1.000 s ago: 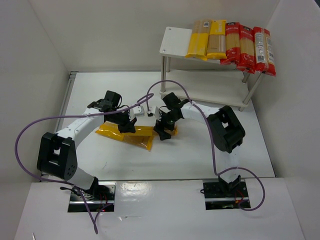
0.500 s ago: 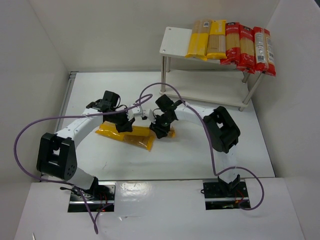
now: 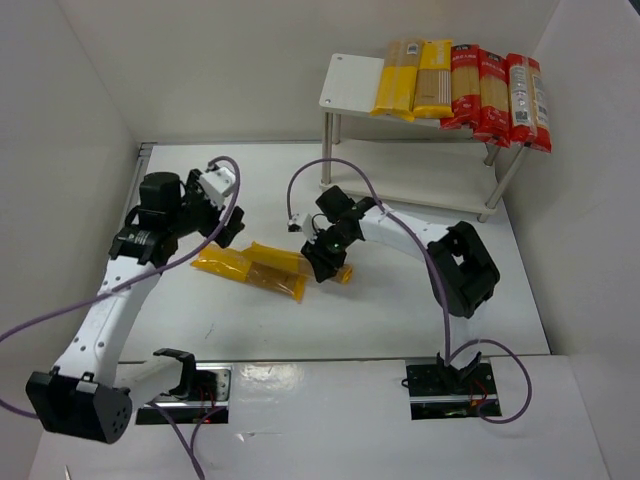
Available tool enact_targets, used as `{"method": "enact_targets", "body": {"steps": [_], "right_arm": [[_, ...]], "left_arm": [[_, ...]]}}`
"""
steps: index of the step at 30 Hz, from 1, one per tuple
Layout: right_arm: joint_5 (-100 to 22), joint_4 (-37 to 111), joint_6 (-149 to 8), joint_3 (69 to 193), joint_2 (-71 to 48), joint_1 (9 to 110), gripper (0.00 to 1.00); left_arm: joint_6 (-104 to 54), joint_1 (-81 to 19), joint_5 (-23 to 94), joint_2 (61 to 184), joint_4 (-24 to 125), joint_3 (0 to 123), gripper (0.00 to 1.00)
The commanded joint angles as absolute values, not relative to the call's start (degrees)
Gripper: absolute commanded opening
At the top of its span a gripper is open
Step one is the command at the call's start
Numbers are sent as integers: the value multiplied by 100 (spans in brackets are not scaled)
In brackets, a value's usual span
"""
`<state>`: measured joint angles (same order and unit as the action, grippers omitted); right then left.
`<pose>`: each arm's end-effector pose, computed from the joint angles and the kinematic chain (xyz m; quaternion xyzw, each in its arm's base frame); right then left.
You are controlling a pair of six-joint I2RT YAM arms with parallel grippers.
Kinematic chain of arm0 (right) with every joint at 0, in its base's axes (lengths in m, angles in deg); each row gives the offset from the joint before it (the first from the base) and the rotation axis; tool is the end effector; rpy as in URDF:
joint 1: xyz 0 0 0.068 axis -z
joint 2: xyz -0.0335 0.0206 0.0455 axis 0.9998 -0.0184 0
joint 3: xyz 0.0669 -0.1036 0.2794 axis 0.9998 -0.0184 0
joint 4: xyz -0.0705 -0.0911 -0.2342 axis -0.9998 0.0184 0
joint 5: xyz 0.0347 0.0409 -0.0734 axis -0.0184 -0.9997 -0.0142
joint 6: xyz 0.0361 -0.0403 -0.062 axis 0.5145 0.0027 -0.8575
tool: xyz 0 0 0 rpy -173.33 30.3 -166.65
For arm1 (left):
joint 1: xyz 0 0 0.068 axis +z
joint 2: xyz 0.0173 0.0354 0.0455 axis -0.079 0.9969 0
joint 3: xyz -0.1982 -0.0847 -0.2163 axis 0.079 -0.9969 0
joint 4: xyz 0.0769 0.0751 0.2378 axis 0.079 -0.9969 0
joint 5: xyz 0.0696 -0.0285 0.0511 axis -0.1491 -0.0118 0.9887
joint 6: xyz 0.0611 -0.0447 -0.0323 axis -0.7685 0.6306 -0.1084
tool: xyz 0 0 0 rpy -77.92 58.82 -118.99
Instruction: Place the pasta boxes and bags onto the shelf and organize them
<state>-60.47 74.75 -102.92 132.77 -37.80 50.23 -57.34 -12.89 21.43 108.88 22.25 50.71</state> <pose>0.2905 0.2780 0.1980 -0.5464 0.7795 0.2688 0.1470 0.2452 -0.0633 0.3676 0.3075 0.7861 -0.1079 0.5252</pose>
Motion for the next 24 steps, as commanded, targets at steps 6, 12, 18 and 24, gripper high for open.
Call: {"method": "enact_targets", "body": {"steps": [6, 12, 18, 24], "right_arm": [[-7121, 6636, -9196, 13399, -2549, 5010, 0], [-6455, 6643, -8695, 14363, -2302, 5010, 0], [-5567, 7083, -8413, 16094, -2495, 5010, 0], [-4908, 7153, -8255, 17590, -2987, 5141, 0]], "left_arm": [[-4545, -779, 4225, 10044, 2358, 4558, 100], [-4404, -208, 4367, 9613, 2358, 4180, 100], [-4403, 224, 4174, 9358, 2358, 4004, 100], [-4456, 627, 3858, 9173, 2305, 3951, 100]]}}
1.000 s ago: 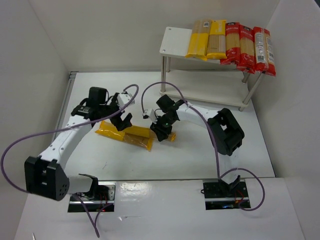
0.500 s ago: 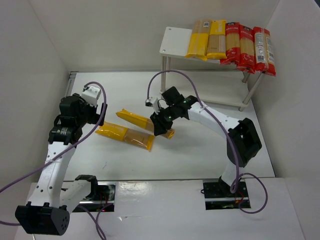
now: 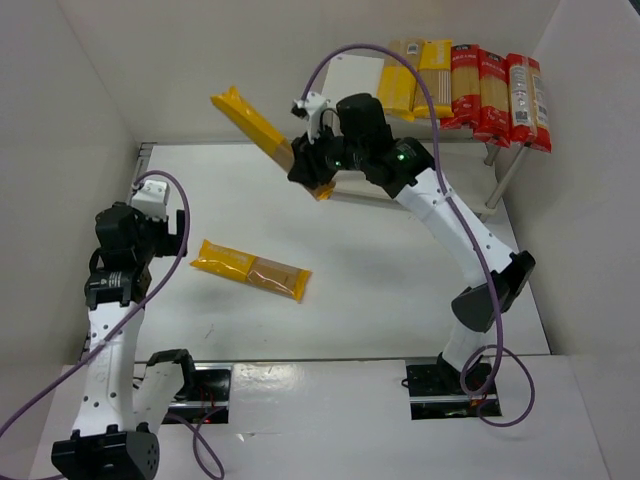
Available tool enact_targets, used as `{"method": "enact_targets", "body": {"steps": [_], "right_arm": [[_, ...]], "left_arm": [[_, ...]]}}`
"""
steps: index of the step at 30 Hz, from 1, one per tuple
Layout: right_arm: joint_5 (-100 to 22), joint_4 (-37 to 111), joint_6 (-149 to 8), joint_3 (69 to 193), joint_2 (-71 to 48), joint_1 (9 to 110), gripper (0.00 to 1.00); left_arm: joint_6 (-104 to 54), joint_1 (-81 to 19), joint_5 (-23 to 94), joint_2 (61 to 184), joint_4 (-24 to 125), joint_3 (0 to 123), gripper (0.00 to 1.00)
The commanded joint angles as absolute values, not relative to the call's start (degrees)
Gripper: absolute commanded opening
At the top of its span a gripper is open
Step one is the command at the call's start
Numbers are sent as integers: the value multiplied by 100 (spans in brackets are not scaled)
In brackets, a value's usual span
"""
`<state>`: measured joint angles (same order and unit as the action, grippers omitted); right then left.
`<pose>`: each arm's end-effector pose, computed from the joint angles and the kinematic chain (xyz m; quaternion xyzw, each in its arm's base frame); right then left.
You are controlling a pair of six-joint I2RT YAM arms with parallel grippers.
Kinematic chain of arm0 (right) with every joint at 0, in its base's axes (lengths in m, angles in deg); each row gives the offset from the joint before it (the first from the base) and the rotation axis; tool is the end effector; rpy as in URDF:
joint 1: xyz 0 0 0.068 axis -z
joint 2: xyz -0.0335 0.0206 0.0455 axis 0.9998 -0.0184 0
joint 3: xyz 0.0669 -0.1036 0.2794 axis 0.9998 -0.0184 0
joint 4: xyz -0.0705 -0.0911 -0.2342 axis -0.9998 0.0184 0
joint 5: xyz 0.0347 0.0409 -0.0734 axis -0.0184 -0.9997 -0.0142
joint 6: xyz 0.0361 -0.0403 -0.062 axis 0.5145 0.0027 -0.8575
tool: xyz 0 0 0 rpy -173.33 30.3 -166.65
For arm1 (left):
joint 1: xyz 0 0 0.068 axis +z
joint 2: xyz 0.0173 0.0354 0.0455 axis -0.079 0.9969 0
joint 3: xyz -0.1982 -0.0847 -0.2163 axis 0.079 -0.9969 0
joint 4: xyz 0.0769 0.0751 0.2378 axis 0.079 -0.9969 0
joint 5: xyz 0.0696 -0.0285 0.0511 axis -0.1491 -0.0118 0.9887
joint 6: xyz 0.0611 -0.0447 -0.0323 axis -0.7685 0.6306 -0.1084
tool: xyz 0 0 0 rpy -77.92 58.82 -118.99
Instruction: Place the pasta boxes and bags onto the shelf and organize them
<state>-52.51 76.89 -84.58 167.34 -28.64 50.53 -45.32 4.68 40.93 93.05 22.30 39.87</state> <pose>0.3072 0.2771 0.4581 -0.4162 0.7353 0.2904 0.4492 0.1876 0.0271 0.3502 0.0095 0.8302 0.0681 0.5532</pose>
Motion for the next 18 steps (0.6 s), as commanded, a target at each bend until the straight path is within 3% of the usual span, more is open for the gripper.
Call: {"method": "enact_targets", "body": {"steps": [1, 9, 14, 18], "right_arm": [[-4810, 7153, -8202, 17766, -3084, 5142, 0], [-3527, 7460, -8071, 19638, -4173, 5449, 0], [-2973, 8119, -7876, 22009, -5244, 5722, 0], [-2665, 7988, -7745, 22425, -5536, 5862, 0]], "left_arm": [[-4456, 628, 3805, 9121, 2305, 3951, 100], [-4509, 944, 3699, 9015, 2305, 3898, 100], [-4562, 944, 3585, 9015, 2252, 3898, 100], [-4562, 997, 3532, 9015, 2200, 3898, 100]]}}
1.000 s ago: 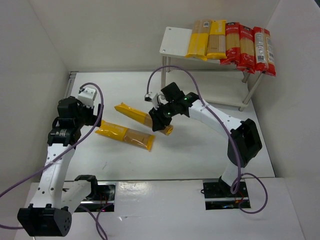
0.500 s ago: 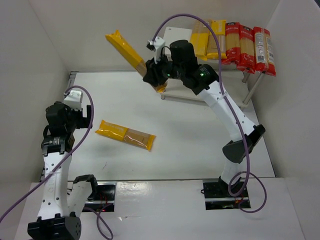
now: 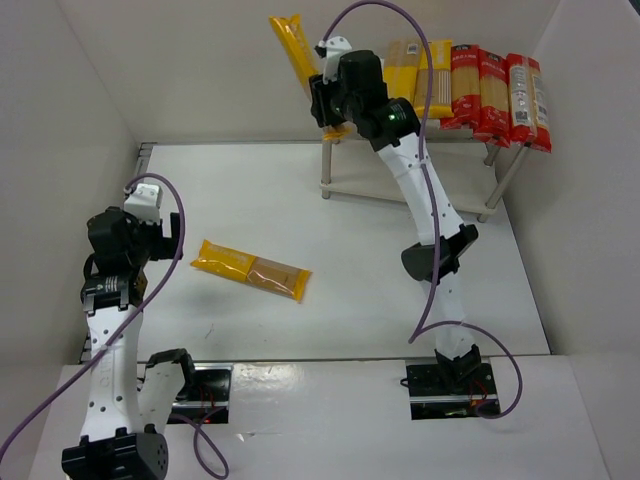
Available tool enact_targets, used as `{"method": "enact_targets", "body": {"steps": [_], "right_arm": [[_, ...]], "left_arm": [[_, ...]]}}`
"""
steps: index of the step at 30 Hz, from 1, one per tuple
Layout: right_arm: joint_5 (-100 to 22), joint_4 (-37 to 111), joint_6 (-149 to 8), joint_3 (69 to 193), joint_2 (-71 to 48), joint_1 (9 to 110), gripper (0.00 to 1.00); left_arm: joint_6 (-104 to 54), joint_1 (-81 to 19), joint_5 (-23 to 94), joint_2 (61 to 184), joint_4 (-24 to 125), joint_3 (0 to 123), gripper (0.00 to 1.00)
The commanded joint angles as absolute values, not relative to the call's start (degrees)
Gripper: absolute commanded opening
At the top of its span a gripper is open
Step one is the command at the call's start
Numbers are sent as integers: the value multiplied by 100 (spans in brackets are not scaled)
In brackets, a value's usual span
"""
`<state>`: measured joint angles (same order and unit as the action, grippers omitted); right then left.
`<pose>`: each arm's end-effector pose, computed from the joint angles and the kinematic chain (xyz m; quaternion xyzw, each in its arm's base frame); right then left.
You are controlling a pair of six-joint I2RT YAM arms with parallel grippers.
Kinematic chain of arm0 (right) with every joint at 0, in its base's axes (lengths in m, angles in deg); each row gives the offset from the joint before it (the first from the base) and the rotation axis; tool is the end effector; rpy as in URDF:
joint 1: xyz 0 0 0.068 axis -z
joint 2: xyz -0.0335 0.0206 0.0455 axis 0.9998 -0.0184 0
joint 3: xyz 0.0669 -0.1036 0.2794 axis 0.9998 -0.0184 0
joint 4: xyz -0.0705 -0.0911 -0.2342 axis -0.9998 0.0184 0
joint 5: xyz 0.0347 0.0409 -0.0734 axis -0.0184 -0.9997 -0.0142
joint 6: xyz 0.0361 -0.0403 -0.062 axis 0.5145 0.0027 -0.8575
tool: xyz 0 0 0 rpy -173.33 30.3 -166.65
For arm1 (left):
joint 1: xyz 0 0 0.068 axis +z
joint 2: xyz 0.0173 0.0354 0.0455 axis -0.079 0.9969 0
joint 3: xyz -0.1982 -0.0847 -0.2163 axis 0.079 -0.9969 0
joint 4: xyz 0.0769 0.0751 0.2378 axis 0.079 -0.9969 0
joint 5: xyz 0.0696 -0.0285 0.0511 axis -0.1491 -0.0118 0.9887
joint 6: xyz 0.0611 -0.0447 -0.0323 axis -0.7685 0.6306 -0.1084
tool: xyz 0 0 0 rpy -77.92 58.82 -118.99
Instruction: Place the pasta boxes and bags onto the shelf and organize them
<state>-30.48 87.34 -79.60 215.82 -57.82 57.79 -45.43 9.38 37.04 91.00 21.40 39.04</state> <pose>0.4397 0.2651 0.4852 -0.2322 0.7778 0.1417 0.5666 0.1768 0.0354 0.3487 -0.0046 0.8281 0.0640 0.5569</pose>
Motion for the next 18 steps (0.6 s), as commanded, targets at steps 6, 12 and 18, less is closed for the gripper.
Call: {"method": "enact_targets", "body": {"steps": [6, 12, 18], "right_arm": [[-2541, 7936, -7745, 23172, -5792, 6100, 0], [-2322, 7751, -7745, 23516, -6020, 6345, 0], [-2120, 7558, -7745, 23516, -6309, 6398, 0]], "left_arm": [[-4614, 997, 3532, 9076, 2200, 3898, 100], [-4614, 1058, 3418, 9129, 2200, 3898, 100], [-4667, 1111, 3365, 9129, 2200, 3898, 100]]}}
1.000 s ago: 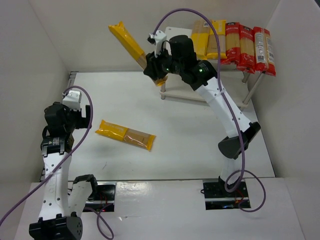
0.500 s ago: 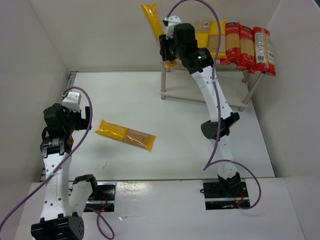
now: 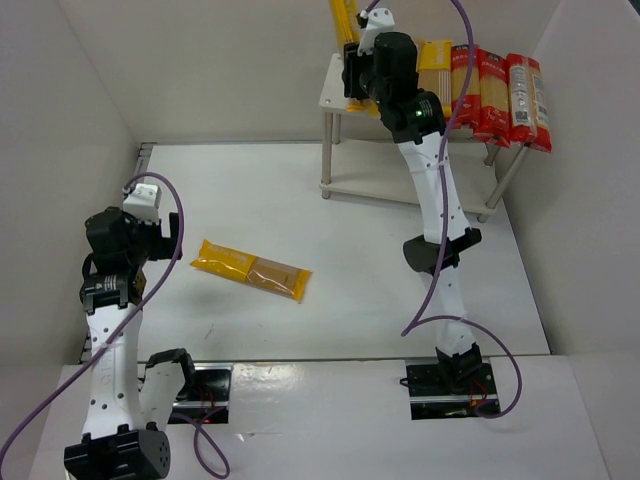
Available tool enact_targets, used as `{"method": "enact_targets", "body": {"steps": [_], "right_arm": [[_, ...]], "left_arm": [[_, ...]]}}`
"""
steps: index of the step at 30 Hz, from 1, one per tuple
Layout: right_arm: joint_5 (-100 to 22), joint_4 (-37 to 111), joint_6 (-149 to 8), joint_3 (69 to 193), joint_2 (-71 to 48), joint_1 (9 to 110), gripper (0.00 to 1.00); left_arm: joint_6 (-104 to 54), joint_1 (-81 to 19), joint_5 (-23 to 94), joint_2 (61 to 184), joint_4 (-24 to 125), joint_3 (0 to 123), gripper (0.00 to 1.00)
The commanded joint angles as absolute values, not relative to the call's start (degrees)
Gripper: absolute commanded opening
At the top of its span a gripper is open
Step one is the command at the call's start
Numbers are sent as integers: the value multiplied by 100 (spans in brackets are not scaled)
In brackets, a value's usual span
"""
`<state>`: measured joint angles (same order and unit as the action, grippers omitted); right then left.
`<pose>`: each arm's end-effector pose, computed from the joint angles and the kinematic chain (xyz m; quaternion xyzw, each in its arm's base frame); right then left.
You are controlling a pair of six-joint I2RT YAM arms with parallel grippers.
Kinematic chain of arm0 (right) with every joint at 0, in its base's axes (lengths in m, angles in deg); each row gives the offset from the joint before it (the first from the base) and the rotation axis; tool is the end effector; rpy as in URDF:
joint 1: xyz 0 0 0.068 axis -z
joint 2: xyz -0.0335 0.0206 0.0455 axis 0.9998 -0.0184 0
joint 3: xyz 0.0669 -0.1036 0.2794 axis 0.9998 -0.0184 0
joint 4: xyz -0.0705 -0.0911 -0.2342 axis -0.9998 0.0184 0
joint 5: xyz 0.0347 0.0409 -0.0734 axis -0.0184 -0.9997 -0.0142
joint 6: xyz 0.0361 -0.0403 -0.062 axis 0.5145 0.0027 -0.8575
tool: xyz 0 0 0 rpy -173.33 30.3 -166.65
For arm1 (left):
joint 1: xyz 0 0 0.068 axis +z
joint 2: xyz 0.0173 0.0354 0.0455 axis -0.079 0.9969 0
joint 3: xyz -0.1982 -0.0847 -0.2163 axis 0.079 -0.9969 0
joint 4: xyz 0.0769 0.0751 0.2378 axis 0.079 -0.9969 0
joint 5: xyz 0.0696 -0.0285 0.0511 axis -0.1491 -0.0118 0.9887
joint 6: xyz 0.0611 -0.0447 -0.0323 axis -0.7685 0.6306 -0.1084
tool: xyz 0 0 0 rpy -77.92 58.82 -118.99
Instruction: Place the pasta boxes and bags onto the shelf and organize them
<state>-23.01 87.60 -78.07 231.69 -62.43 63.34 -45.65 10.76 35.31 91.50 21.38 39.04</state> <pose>0.4537 0.2064 0.5274 -0.1275 0.7407 0.0898 0.6535 0.1782 0.0381 0.3473 -0.0049 0.8301 0.0585 0.5545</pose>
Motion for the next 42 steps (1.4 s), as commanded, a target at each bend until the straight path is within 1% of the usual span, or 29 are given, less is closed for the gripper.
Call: {"method": "enact_targets", "body": {"steps": [1, 9, 15, 19, 22, 27, 29, 37, 40, 42], "right_arm": [[-2050, 7558, -7745, 23516, -6310, 6399, 0], [-1927, 7690, -7604, 23516, -6740, 6451, 0], [-1733, 7847, -7367, 23516, -6794, 6451, 0], [-1680, 8076, -7296, 23516, -6741, 6451, 4], [-1601, 8243, -7165, 23516, -6741, 6451, 5], [-1496, 8296, -6989, 23376, -6565, 6451, 5], [-1434, 8348, -6919, 23306, -6425, 6451, 8], [-1170, 8410, -6480, 22576, -5906, 6451, 7], [-864, 8410, -6357, 22383, -5774, 6451, 7], [-810, 8410, -6295, 22303, -5643, 6451, 10]], "left_arm": [[-4667, 1111, 3365, 9129, 2200, 3898, 100], [-4719, 1111, 3312, 9182, 2147, 3898, 100], [-4720, 1111, 3260, 9234, 2147, 3898, 100], [-4720, 1111, 3260, 9234, 2147, 3898, 100], [-4720, 1111, 3198, 9234, 2147, 3898, 100], [-4773, 1111, 3145, 9234, 2094, 3898, 100], [-4773, 1111, 3145, 9234, 2094, 3898, 100], [-4773, 1111, 3022, 9234, 2094, 3898, 100], [-4773, 1111, 2970, 9182, 2094, 3898, 100], [-4825, 1111, 2917, 9182, 2094, 3898, 100]]}}
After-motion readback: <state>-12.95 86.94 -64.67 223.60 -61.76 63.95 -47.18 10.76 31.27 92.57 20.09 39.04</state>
